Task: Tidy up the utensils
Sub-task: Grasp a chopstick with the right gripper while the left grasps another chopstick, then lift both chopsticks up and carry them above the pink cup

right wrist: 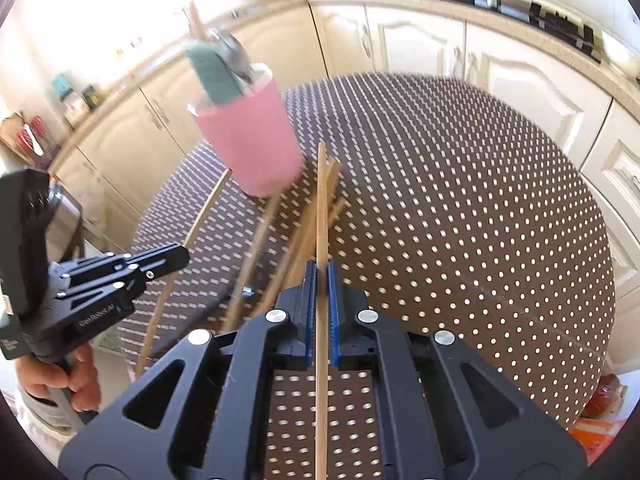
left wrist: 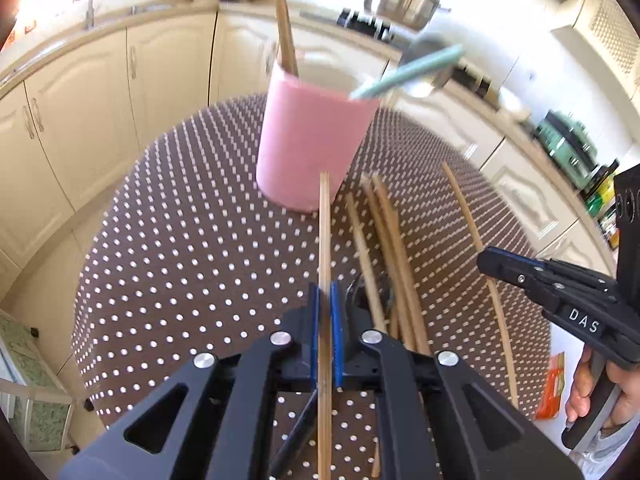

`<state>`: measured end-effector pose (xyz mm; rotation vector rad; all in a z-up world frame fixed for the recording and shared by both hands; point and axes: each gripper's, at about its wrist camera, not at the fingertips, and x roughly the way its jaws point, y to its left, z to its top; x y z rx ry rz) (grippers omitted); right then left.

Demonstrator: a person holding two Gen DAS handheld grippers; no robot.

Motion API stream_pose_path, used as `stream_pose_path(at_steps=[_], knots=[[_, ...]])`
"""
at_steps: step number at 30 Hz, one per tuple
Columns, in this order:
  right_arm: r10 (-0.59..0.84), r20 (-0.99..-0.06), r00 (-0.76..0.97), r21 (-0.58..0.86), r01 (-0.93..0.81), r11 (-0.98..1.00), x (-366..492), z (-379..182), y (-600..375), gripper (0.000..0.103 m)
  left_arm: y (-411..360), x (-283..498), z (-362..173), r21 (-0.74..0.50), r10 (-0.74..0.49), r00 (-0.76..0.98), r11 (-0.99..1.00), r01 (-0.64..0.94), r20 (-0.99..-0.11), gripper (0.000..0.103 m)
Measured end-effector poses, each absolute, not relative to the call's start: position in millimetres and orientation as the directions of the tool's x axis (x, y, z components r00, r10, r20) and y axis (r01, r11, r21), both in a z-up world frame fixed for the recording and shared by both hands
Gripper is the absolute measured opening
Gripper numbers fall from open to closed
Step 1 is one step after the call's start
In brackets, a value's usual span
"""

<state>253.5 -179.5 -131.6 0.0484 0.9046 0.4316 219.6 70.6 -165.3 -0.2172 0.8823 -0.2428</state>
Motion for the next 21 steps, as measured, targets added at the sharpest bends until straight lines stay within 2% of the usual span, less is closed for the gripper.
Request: stream_pose_path(at_steps=[8,15,21], knots=[[0.471,-0.583,0.662,0.243,-0.410,0.879,217,-76,-174,0.006,86,186,-110,-0.305,-0.317,0.796,0.936,0.175,-0.516,0.006],[0.531,-0.412,0.740,0.238,-0.476,0.847,218,-26,-152,0.006,72,205,-67,-0.306,-0.317,0.884,0.928,0.214,-0.343,0.006],[0.554,-0.281,0.784,0.207,-0.514,0.833,243,-6,-133,0.006,67,224,-37,-0.277,-0.288,0.944,0.931,0.237,-0.161,0.006]])
